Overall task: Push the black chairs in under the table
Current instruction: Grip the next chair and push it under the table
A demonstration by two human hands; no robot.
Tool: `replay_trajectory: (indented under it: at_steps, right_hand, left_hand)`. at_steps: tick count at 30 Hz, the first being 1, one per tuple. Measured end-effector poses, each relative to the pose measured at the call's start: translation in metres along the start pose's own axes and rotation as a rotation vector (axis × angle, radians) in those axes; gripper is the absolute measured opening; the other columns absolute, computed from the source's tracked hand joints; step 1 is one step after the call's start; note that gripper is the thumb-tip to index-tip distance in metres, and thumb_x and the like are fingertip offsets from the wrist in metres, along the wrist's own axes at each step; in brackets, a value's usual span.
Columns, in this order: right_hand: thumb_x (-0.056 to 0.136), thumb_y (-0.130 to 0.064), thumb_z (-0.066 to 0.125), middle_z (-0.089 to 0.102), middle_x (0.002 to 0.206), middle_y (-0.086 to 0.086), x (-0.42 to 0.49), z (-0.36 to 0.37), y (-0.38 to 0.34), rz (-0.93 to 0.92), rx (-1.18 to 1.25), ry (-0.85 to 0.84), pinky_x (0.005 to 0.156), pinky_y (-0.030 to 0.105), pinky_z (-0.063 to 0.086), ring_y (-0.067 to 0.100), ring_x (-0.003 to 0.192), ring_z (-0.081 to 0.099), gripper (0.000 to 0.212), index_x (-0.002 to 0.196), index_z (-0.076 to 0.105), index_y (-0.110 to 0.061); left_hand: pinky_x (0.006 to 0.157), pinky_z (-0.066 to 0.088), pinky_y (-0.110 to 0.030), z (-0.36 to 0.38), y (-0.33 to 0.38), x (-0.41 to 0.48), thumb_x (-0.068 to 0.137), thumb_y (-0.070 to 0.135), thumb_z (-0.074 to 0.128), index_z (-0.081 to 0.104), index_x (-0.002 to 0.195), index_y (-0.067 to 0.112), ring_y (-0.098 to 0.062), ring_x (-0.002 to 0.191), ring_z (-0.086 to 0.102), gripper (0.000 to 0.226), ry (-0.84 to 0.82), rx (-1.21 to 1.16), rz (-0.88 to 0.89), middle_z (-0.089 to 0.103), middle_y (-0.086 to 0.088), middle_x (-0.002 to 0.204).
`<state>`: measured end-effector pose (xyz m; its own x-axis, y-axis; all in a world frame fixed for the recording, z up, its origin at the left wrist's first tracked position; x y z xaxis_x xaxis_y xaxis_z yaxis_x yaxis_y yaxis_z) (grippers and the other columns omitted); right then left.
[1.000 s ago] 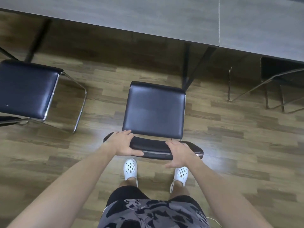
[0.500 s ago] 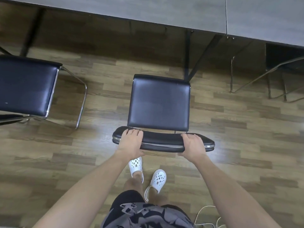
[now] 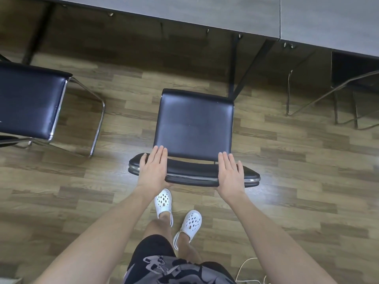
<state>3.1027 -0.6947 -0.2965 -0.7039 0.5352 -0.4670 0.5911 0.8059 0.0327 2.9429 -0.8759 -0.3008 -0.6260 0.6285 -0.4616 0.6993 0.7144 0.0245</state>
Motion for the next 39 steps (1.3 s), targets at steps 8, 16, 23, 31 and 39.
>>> replay_trajectory:
  at_steps: [8, 16, 23, 31, 39]
  right_hand:
    - [0.079, -0.001, 0.066, -0.013, 0.163, 0.005, -0.004, -0.005, 0.000, 0.016, 0.026, 0.058, 0.119, 0.044, -0.003, 0.024, 0.150, -0.013, 0.110, 0.152, -0.016, -0.010]
    - [0.080, -0.001, 0.066, -0.013, 0.163, 0.006, 0.002, -0.008, 0.002, 0.004, 0.010, 0.071, 0.118, 0.045, -0.007, 0.024, 0.150, -0.012, 0.110, 0.152, -0.016, -0.010]
    - [0.077, 0.000, 0.068, -0.009, 0.163, 0.004, 0.016, -0.009, 0.001, 0.014, -0.015, 0.079, 0.116, 0.046, -0.010, 0.022, 0.150, -0.009, 0.113, 0.152, -0.015, -0.011]
    - [0.072, -0.013, 0.081, -0.006, 0.164, 0.003, 0.033, -0.013, 0.004, 0.036, -0.029, 0.036, 0.117, 0.048, -0.007, 0.022, 0.151, -0.005, 0.124, 0.153, -0.013, -0.011]
    - [0.076, -0.007, 0.075, -0.003, 0.164, 0.005, 0.053, -0.028, 0.005, 0.026, -0.037, 0.059, 0.118, 0.048, -0.003, 0.023, 0.151, -0.004, 0.116, 0.152, -0.013, -0.008]
  left_hand:
    - [0.119, 0.007, -0.044, -0.003, 0.002, 0.001, 0.065, 0.070, 0.074, -0.007, 0.154, 0.009, -0.019, 0.150, -0.008, 0.135, -0.011, 0.041, -0.014, -0.003, -0.004, 0.164]
    - [0.119, 0.009, -0.043, -0.009, 0.006, 0.003, 0.065, 0.069, 0.074, -0.006, 0.154, 0.007, -0.019, 0.150, -0.004, 0.134, -0.024, 0.042, -0.024, -0.001, -0.005, 0.164]
    - [0.119, 0.010, -0.043, -0.015, 0.002, 0.017, 0.064, 0.072, 0.071, -0.006, 0.154, 0.007, -0.019, 0.150, -0.003, 0.135, -0.029, 0.072, -0.051, 0.000, -0.005, 0.163]
    - [0.119, 0.010, -0.043, -0.026, 0.003, 0.030, 0.064, 0.072, 0.072, -0.004, 0.154, 0.007, -0.020, 0.150, -0.002, 0.135, -0.010, 0.067, -0.050, 0.001, -0.005, 0.163]
    - [0.119, 0.011, -0.044, -0.039, 0.002, 0.051, 0.062, 0.070, 0.075, 0.000, 0.154, 0.008, -0.021, 0.150, 0.006, 0.134, 0.003, 0.048, -0.058, 0.009, -0.005, 0.162]
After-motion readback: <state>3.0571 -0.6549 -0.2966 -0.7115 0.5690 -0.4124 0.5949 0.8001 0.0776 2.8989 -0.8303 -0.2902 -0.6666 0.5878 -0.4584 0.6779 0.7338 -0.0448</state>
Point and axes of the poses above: each hand's wrist, its own x-axis towards the middle knuckle, its own z-axis out of the palm, y = z × x, the point moved 6 cm from there along x, towards the middle knuckle
